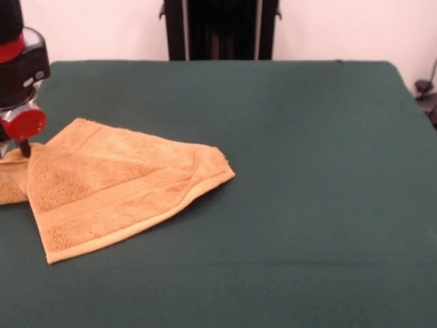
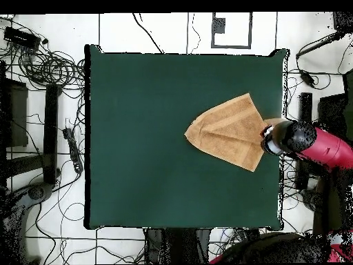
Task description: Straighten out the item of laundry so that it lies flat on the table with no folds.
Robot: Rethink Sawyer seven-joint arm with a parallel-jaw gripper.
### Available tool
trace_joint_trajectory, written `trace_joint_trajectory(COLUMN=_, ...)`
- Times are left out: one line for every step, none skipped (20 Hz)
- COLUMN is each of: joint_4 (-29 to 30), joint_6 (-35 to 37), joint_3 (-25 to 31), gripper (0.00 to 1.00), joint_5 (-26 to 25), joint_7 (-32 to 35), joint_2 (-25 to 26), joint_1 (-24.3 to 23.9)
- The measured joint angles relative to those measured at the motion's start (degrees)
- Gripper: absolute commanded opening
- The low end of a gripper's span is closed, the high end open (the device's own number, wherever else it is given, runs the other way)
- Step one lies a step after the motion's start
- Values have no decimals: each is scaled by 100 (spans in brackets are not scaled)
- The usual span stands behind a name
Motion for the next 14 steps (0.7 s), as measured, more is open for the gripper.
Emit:
trace_joint_trajectory(joint_4=49, joint_6=0, joint_3=173, gripper=0, joint_5=-25, joint_7=-60, joint_2=-57, joint_1=-147)
trace_joint_trajectory(joint_4=77, joint_6=2, joint_3=282, gripper=0, joint_5=-50, joint_7=-124, joint_2=-91, joint_1=-252)
trace_joint_trajectory(joint_4=94, joint_6=0, joint_3=367, gripper=0, joint_5=-65, joint_7=-181, joint_2=-111, joint_1=-336)
trace_joint_trajectory(joint_4=113, joint_6=1, joint_3=486, gripper=0, joint_5=-95, joint_7=-261, joint_2=-140, joint_1=-460)
trace_joint_trajectory(joint_4=124, joint_6=1, joint_3=643, gripper=0, joint_5=-144, joint_7=-406, joint_2=-177, joint_1=-640)
trace_joint_trajectory(joint_4=124, joint_6=1, joint_3=738, gripper=0, joint_5=-176, joint_7=-509, joint_2=-198, joint_1=-757)
trace_joint_trajectory(joint_4=123, joint_6=0, joint_3=870, gripper=0, joint_5=-229, joint_7=-705, joint_2=-223, joint_1=-940)
trace_joint_trajectory(joint_4=123, joint_6=1, joint_3=944, gripper=0, joint_5=-264, joint_7=-844, joint_2=-235, joint_1=-1053)
trace_joint_trajectory(joint_4=122, joint_6=1, joint_3=1043, gripper=0, joint_5=-331, joint_7=-1052, joint_2=-255, joint_1=-1190)
trace_joint_trajectory(joint_4=122, joint_6=1, joint_3=1080, gripper=0, joint_5=-364, joint_7=-1145, joint_2=-265, joint_1=-1239)
trace_joint_trajectory(joint_4=122, joint_6=2, joint_3=1156, gripper=0, joint_5=-435, joint_7=-1352, joint_2=-289, joint_1=-1329)
trace_joint_trajectory(joint_4=121, joint_6=2, joint_3=1186, gripper=0, joint_5=-460, joint_7=-1446, joint_2=-300, joint_1=-1358)
trace_joint_trajectory(joint_4=121, joint_6=1, joint_3=1216, gripper=0, joint_5=-481, joint_7=-1533, joint_2=-311, joint_1=-1384)
trace_joint_trajectory(joint_4=120, joint_6=2, joint_3=1262, gripper=0, joint_5=-513, joint_7=-1683, joint_2=-325, joint_1=-1416)
